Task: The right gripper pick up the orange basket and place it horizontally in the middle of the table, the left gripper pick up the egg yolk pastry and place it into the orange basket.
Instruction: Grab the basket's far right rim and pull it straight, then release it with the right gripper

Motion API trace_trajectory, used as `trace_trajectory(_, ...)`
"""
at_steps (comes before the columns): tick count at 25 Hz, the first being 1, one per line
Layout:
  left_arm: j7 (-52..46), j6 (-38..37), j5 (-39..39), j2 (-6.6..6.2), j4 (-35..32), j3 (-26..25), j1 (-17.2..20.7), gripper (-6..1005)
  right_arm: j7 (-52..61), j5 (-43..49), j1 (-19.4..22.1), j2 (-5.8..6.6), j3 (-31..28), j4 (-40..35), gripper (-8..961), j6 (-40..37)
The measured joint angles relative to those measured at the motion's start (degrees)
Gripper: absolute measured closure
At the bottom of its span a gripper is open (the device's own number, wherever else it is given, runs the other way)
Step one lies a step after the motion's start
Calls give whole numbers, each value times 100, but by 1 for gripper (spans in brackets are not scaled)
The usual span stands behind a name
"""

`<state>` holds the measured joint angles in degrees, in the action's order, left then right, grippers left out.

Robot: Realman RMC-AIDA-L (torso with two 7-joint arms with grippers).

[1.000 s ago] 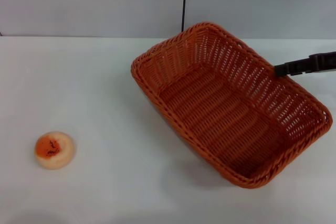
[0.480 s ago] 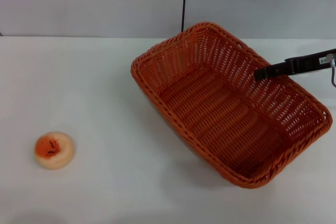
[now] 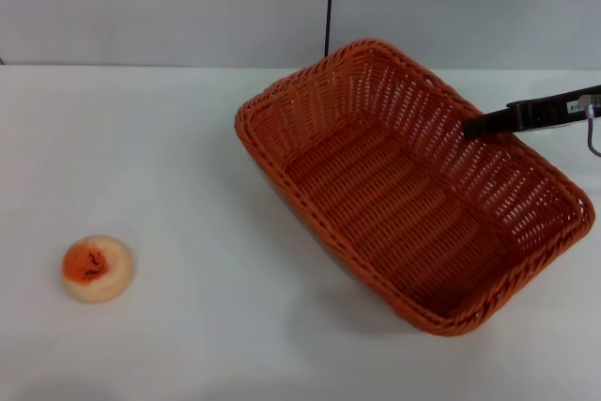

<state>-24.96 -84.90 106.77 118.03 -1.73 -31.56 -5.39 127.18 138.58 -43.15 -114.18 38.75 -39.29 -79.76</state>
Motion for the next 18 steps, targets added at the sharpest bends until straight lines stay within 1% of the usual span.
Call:
trace_trajectory(5,-1,0,0,0,-32,0,-36,210,-18,0,-5,-25,0,3,717,77)
trace_trajectory(11,-2,0,1,0,-30,-5,-30,212,-92,1,-21,-33,17,25,736,184)
trace_trajectory(18,7,-44,2,0,-39,-17,43,215,-492,4,-113,-34,164,19,761,179)
